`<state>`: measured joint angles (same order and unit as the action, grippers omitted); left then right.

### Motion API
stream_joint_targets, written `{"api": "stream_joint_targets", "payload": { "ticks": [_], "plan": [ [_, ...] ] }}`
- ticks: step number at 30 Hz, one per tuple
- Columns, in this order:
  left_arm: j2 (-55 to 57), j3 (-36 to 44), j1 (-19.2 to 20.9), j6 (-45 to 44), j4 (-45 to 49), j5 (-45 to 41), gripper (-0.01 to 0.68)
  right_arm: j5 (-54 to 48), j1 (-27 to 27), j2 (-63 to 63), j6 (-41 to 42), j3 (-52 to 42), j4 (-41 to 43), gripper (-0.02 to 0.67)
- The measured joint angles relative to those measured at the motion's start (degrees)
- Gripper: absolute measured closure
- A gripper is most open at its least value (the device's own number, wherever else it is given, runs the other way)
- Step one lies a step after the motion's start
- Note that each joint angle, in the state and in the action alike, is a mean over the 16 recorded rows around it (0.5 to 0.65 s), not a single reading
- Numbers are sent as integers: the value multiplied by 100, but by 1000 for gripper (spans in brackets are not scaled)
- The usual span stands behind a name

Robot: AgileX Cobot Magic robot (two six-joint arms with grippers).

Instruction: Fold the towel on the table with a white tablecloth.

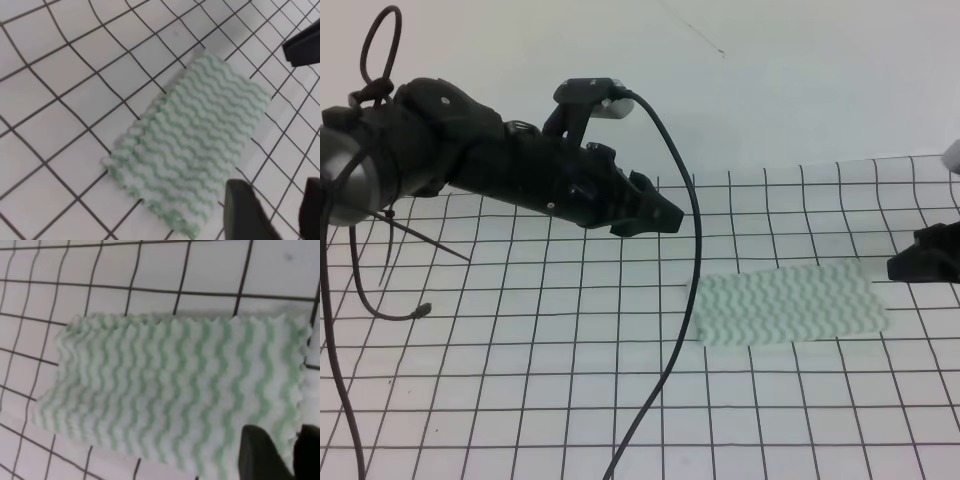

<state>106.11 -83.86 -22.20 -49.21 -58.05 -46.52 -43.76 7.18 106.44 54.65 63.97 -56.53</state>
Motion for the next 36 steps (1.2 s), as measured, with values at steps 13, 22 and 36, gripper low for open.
{"api": "stream_joint_targets", "payload": {
  "ticks": [13, 22, 36],
  "plan": [
    [83, -1, 0, 20, 22, 78, 414, 223, -603, 645, -1215, 796, 1594, 368],
    [100, 0, 0, 34, 68, 72, 415, 411, -808, 807, -1909, 947, 2108, 365],
    [108, -3, 0, 11, 92, 51, 418, 317, -813, 1113, -1891, 972, 1959, 399]
  ]
}}
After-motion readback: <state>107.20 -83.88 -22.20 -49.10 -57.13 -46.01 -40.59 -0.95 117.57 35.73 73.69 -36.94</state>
